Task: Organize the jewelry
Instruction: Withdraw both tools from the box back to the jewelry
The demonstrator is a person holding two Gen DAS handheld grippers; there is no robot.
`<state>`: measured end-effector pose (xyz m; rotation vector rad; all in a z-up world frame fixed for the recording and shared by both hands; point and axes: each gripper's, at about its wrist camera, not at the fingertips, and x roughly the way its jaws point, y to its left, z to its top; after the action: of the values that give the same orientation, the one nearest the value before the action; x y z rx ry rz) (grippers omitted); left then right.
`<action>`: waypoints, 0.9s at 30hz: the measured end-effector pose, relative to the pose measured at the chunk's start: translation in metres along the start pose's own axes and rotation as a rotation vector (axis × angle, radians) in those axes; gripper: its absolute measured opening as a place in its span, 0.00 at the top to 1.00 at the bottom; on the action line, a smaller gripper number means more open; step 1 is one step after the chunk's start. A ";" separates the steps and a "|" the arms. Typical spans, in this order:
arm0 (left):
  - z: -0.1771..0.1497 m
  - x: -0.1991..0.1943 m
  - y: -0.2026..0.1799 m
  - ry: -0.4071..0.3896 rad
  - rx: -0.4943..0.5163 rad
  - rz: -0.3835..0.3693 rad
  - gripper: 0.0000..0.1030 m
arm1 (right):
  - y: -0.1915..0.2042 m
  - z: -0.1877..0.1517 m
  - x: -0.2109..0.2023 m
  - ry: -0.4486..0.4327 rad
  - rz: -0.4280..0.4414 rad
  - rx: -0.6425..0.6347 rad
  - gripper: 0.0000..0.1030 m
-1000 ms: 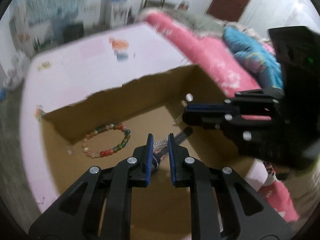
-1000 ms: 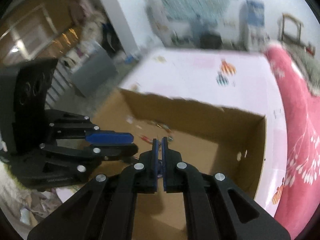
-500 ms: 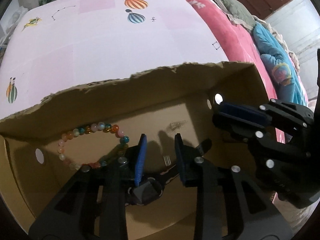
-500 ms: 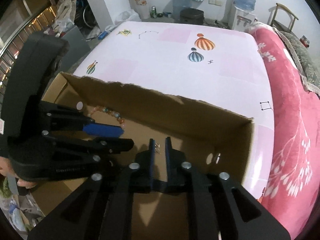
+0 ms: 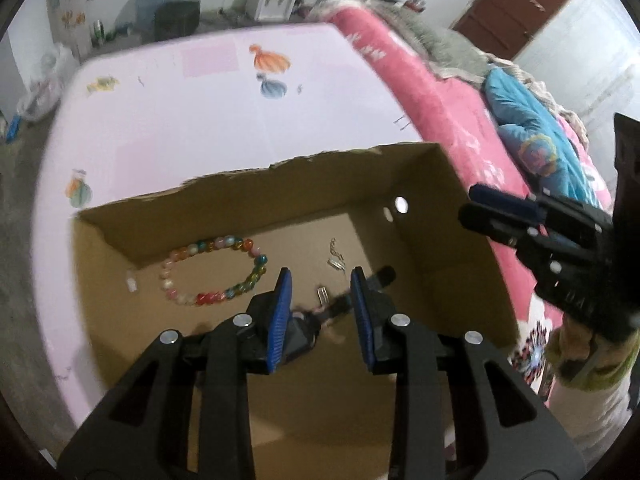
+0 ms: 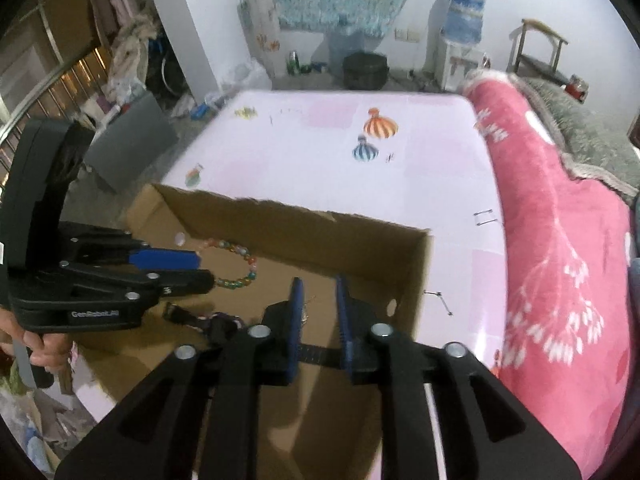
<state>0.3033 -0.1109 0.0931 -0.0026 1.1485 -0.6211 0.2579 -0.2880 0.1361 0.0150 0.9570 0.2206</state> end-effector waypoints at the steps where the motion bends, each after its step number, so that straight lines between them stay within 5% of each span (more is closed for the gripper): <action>1: -0.006 -0.013 -0.004 -0.021 0.014 -0.001 0.63 | 0.001 -0.004 -0.013 -0.027 0.004 0.003 0.64; 9: -0.100 -0.123 -0.028 -0.231 0.128 -0.007 0.28 | 0.022 -0.073 -0.112 -0.204 0.084 0.005 0.49; 14: -0.171 -0.150 -0.032 -0.298 0.142 -0.014 0.18 | 0.035 -0.126 -0.131 -0.234 0.108 0.010 0.44; 18: -0.221 -0.134 -0.026 -0.296 0.107 0.078 0.17 | 0.043 -0.165 -0.122 -0.211 0.102 0.047 0.44; 27: -0.273 -0.059 -0.007 -0.221 0.016 0.233 0.17 | 0.071 -0.232 -0.061 -0.058 0.090 0.082 0.44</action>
<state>0.0525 -0.0061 0.0287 0.0737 0.9140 -0.4112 0.0233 -0.2504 0.0590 0.1396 0.9081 0.2628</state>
